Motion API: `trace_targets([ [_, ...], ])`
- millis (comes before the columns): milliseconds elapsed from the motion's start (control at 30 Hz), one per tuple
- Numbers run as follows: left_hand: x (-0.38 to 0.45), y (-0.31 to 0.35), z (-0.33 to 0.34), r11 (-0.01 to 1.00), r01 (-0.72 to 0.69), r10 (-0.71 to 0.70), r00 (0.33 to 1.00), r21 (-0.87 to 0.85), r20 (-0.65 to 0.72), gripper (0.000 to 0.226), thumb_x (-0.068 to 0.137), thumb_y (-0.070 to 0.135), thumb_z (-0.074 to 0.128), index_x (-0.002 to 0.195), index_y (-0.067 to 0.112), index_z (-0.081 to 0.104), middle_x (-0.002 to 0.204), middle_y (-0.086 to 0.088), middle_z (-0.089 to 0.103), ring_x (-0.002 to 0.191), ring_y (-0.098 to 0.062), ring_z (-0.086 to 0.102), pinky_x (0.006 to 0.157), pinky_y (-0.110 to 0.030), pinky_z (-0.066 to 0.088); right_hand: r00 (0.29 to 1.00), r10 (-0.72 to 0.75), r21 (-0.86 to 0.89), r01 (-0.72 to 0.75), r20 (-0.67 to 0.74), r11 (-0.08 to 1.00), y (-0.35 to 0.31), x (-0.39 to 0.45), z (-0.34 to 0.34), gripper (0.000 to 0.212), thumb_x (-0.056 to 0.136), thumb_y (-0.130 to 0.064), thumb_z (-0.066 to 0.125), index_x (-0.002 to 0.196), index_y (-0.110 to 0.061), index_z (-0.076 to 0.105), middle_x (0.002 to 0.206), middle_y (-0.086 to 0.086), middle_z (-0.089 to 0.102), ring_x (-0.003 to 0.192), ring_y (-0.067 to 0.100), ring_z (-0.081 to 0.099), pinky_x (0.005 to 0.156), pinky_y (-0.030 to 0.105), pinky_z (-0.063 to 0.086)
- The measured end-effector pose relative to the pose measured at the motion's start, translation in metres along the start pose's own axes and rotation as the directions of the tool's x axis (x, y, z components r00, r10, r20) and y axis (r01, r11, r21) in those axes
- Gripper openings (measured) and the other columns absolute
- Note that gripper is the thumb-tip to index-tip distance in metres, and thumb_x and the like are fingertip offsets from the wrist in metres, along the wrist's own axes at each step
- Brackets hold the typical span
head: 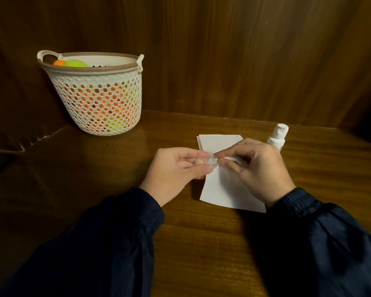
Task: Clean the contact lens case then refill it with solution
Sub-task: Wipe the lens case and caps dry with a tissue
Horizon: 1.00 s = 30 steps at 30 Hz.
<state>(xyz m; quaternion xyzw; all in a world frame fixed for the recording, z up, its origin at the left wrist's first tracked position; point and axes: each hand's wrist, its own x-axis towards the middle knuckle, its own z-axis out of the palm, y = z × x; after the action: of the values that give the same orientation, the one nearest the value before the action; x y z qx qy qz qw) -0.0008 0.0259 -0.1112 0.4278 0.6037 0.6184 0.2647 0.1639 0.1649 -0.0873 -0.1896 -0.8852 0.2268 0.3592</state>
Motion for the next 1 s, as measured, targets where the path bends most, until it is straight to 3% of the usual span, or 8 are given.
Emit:
trace_targets([
  [100,-0.0007,-0.0013,0.0003,1.0,0.009,-0.009,1.0,0.015,-0.01,0.033,0.085,0.013,0.087,0.117,0.015,0.08,0.099,0.003,0.084,0.09,-0.015,0.081,0.074,-0.025,0.065,0.997,-0.067,-0.035,0.068,0.025,0.997,-0.0035,-0.0006,-0.0001,0.018,0.087,-0.019,0.087,0.103,-0.027,0.085,0.099,-0.013,0.079,0.093,0.002,0.072,0.085,0.019,0.059],
  [233,-0.001,-0.0023,0.0007,1.0,0.016,-0.015,1.0,0.023,-0.007,0.029,0.085,0.01,0.087,0.112,0.02,0.08,0.099,0.003,0.084,0.092,-0.015,0.081,0.076,-0.03,0.067,0.996,-0.022,0.046,0.018,0.091,0.999,-0.0063,-0.0014,0.0008,0.018,0.087,-0.026,0.085,0.103,-0.035,0.082,0.102,-0.027,0.077,0.104,-0.008,0.07,0.094,0.012,0.055],
  [400,-0.0007,-0.0021,0.0005,0.999,0.019,-0.018,0.999,0.027,-0.026,0.031,0.087,0.012,0.085,0.117,0.016,0.08,0.099,0.001,0.084,0.091,-0.015,0.081,0.073,-0.027,0.065,0.988,0.064,0.129,-0.082,0.141,0.988,-0.0063,0.0002,0.0021,0.005,0.093,-0.042,0.076,0.098,-0.042,0.078,0.1,-0.033,0.076,0.103,-0.009,0.069,0.092,0.015,0.052],
  [600,-0.0018,0.0019,0.0033,1.0,0.002,-0.002,1.0,-0.005,-0.014,0.028,0.086,0.008,0.085,0.112,0.018,0.08,0.095,0.001,0.084,0.089,-0.017,0.081,0.073,-0.024,0.064,0.996,0.085,0.11,-0.088,0.036,0.99,-0.0021,-0.0011,0.0056,0.022,0.09,-0.025,0.084,0.102,-0.041,0.074,0.11,-0.022,0.073,0.107,-0.001,0.067,0.098,0.028,0.056],
  [700,-0.002,0.0032,0.0025,1.0,-0.025,0.025,0.999,0.002,-0.036,0.03,0.085,0.01,0.086,0.113,0.02,0.08,0.093,0.002,0.084,0.086,-0.017,0.081,0.076,-0.024,0.064,0.982,0.182,0.15,-0.188,0.052,0.971,0.0003,0.0001,0.006,0.019,0.087,-0.034,0.086,0.101,-0.034,0.074,0.103,-0.019,0.075,0.101,0.001,0.07,0.096,0.033,0.06],
  [800,-0.0032,0.0042,0.0022,0.998,-0.046,0.049,0.997,0.04,-0.067,0.03,0.084,0.013,0.088,0.111,0.023,0.081,0.092,0.006,0.084,0.085,-0.012,0.081,0.076,-0.019,0.062,0.975,0.214,0.143,-0.219,0.054,0.965,-0.0006,0.0006,0.0066,0.013,0.084,-0.038,0.088,0.088,-0.031,0.077,0.09,-0.015,0.078,0.089,0.004,0.073,0.087,0.037,0.063],
  [867,-0.0035,0.0036,0.0031,0.996,-0.048,0.053,0.995,0.072,-0.083,0.029,0.083,0.014,0.088,0.109,0.026,0.081,0.092,0.008,0.084,0.085,-0.01,0.08,0.077,-0.02,0.063,0.978,0.206,0.14,-0.21,0.043,0.968,-0.0017,0.0002,0.0055,0.012,0.082,-0.036,0.09,0.083,-0.03,0.08,0.084,-0.016,0.079,0.084,0.004,0.074,0.082,0.034,0.064],
  [1000,-0.0023,0.001,0.004,0.995,-0.023,0.031,0.995,0.093,-0.091,0.029,0.084,0.013,0.088,0.107,0.028,0.081,0.092,0.008,0.083,0.083,-0.011,0.08,0.079,-0.025,0.065,0.982,0.143,0.051,-0.15,0.122,0.987,-0.0039,0.0008,0.0009,0.008,0.084,-0.033,0.087,0.081,-0.037,0.081,0.082,-0.026,0.077,0.087,-0.008,0.071,0.083,0.016,0.058],
])
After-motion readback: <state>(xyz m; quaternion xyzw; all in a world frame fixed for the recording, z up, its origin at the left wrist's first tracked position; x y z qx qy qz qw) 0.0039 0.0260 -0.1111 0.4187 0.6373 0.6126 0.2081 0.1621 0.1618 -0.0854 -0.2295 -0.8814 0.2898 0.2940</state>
